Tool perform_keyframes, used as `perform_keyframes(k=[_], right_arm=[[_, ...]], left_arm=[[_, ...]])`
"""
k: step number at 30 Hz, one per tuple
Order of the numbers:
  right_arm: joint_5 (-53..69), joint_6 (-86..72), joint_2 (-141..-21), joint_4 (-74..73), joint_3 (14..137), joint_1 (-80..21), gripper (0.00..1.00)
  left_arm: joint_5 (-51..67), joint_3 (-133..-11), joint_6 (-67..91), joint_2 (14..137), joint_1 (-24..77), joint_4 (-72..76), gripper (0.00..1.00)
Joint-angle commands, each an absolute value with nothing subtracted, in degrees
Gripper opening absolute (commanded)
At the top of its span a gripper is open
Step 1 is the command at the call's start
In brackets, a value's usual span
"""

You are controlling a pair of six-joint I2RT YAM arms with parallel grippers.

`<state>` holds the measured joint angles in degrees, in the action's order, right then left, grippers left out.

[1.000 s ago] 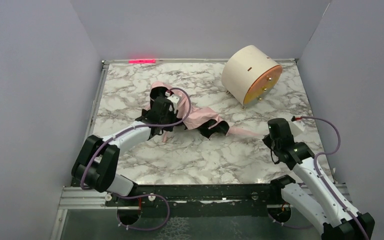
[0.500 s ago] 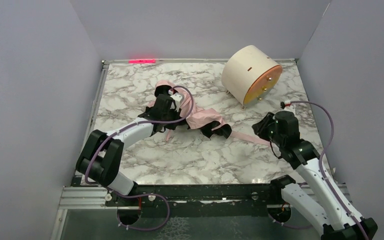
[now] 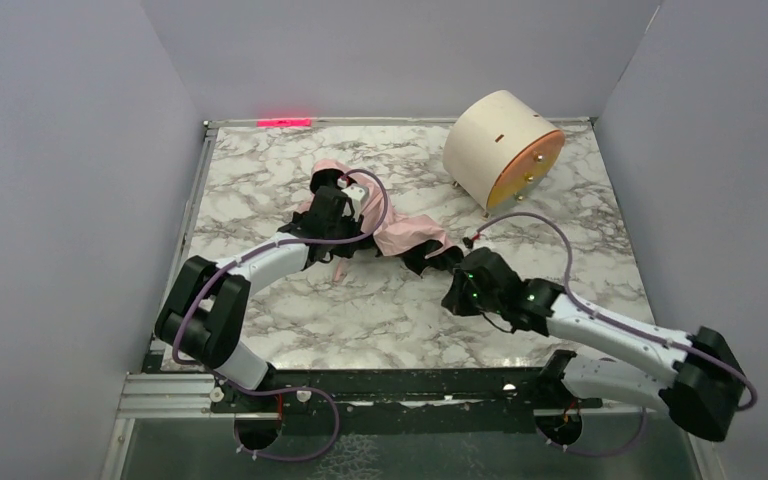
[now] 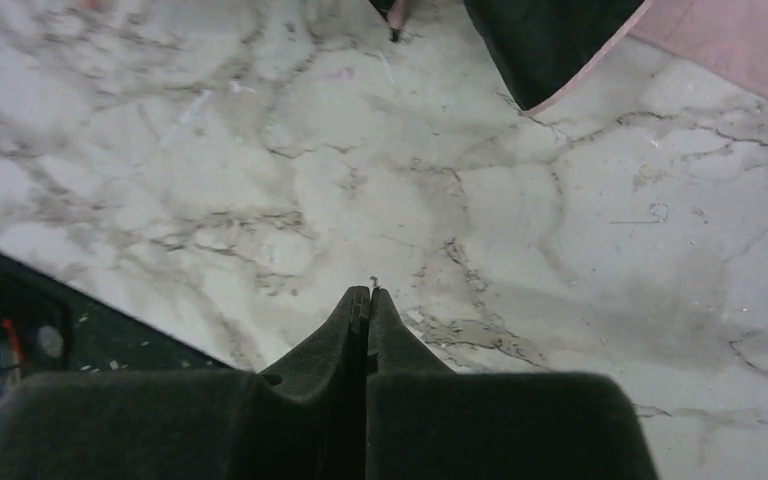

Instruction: Put away the umbrella

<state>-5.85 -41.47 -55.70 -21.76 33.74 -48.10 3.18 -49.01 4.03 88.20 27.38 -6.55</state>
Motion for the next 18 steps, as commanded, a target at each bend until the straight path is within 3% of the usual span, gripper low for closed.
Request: perform_keyframes(k=[1, 10, 18], right_arm=[[-13.88, -44.99, -66.43, -14.68, 34.59, -49.79, 0.03], [-20.04, -40.94, -83.86, -6.73, 43.54, -49.8, 0.0], [-29.75, -39.52, -93.89, -11.09, 50.53, -49.67, 0.01]], left_arm=[[5.44, -50.25, 4.59, 87.86, 27.07, -3.88, 0.0], [6.34, -49.4, 3.41, 87.53, 27.07, -3.52, 0.0], [7.43, -49.32, 3.18, 87.67, 27.07, -3.33, 0.0]])
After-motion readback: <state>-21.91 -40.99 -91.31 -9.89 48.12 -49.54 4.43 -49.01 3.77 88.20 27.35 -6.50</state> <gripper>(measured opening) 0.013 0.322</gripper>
